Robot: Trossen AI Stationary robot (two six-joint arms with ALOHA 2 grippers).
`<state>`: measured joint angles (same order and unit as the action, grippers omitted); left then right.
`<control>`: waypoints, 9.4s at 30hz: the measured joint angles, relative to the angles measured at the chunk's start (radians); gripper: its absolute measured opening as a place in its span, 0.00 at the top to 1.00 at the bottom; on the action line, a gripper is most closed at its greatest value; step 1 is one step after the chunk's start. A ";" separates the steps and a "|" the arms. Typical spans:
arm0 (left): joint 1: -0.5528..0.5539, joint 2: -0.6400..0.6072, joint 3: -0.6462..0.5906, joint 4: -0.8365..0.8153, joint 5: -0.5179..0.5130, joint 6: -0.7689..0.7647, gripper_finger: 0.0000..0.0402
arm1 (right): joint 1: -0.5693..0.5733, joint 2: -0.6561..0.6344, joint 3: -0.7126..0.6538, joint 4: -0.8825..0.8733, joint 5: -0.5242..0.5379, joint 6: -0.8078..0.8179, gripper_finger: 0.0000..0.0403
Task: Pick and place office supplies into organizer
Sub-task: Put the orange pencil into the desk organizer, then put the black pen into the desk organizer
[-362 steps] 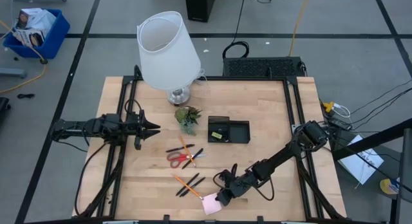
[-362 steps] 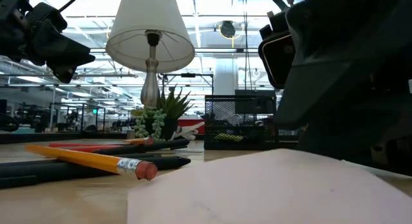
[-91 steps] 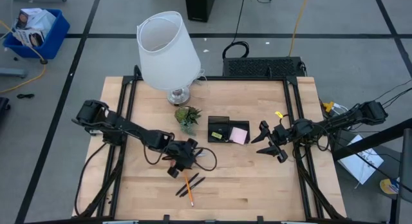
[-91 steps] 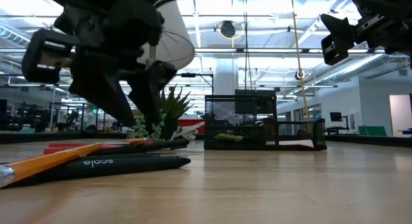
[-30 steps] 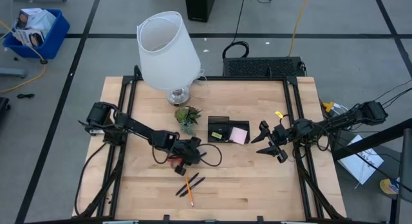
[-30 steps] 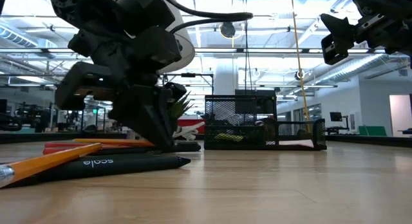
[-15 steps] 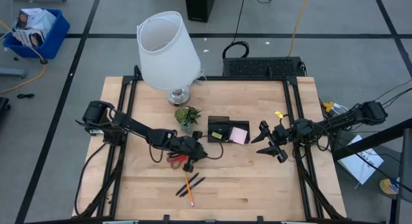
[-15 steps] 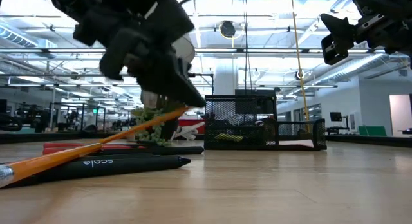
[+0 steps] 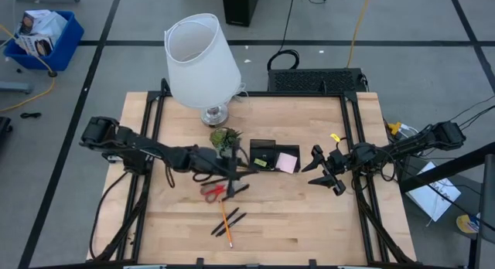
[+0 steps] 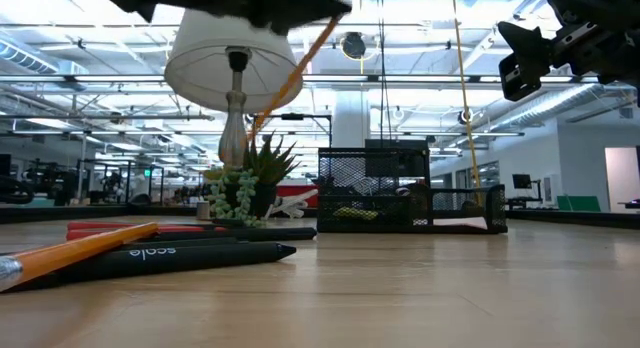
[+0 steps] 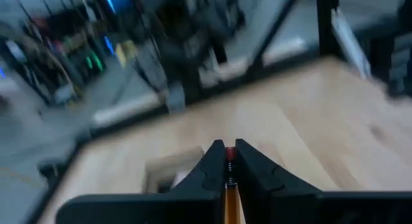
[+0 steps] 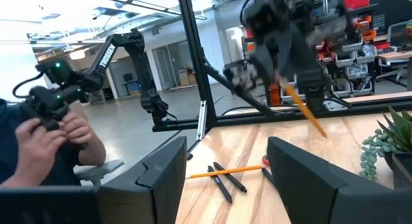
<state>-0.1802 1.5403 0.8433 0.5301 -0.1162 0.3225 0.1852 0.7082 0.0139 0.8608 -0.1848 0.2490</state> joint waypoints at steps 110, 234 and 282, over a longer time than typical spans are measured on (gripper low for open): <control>-0.478 0.096 0.005 -0.318 -0.107 0.040 0.53 | 0.000 0.000 0.000 0.002 0.000 0.000 0.48; 0.315 0.052 0.021 0.520 0.737 -0.266 0.91 | 0.000 0.001 0.000 -0.002 0.000 0.000 0.48; 0.470 0.418 -0.024 0.930 0.855 -0.273 0.49 | 0.000 0.000 0.000 -0.006 0.000 0.000 0.48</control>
<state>0.2902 1.9583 0.8192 1.4601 0.7385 0.0491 0.1849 0.7086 0.0137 0.8547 -0.1852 0.2490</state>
